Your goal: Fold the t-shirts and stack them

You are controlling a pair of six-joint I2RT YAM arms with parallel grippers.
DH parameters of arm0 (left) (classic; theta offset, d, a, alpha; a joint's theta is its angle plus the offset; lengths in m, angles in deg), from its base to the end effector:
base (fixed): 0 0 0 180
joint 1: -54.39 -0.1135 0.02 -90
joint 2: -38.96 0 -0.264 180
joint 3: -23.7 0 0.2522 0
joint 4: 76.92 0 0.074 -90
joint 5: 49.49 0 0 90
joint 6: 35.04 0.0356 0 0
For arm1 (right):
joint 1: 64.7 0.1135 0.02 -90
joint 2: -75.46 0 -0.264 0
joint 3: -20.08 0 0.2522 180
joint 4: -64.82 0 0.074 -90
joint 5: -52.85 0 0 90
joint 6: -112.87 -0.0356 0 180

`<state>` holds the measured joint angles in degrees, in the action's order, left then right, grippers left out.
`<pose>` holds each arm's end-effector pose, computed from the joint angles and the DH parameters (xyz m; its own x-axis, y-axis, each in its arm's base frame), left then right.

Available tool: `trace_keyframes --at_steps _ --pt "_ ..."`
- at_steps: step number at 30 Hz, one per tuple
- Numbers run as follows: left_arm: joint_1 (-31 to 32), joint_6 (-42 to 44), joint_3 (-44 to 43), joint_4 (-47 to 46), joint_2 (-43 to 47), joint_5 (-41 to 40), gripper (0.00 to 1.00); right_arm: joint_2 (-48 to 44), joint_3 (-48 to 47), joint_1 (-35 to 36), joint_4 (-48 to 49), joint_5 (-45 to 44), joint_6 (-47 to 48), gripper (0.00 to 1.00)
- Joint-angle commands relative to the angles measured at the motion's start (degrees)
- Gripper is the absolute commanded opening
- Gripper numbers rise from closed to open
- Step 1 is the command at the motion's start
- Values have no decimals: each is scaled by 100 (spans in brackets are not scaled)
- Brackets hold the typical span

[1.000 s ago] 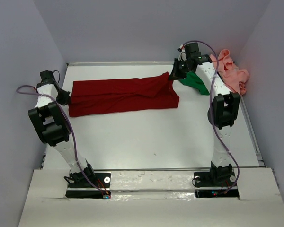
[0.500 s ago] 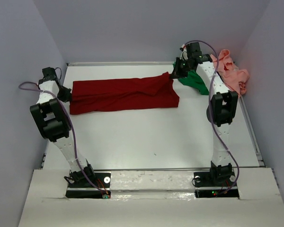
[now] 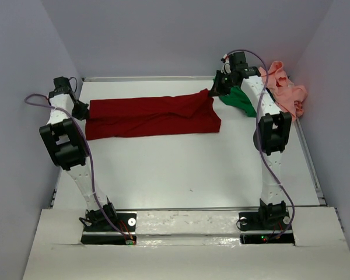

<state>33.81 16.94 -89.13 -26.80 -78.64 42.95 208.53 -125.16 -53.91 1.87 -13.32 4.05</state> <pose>0.4280 0.1591 0.2369 -0.4011 -0.8079 -0.4316 -0.7303 0.5665 -0.3817 0.5024 0.1104 0.2770 -0.8565 0.1372 -0.4975 -0.1541 0.8521 0.5003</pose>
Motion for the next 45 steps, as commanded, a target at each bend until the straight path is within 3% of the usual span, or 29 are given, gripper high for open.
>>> trace_keyframes --at_steps 1,31,33,34,36,40,45 --pt "-25 75 -376 117 -70 -182 0 183 -430 -59 208 60 -7 0" --pt "-8 172 -561 -111 -413 151 2 588 -537 -112 1069 428 -103 0" --pt "-8 198 -561 -146 -457 257 9 579 -441 -112 1201 473 -112 21" --pt "-8 207 -544 -208 -439 283 13 553 -379 -112 1271 482 -121 40" --pt "-8 146 -439 -269 -387 205 24 457 -178 -112 1437 412 -121 50" --pt "-8 23 44 -822 70 82 39 149 174 -112 1824 394 -95 62" --pt "45 93 423 -1570 817 -155 49 -115 570 -112 2089 464 -24 63"
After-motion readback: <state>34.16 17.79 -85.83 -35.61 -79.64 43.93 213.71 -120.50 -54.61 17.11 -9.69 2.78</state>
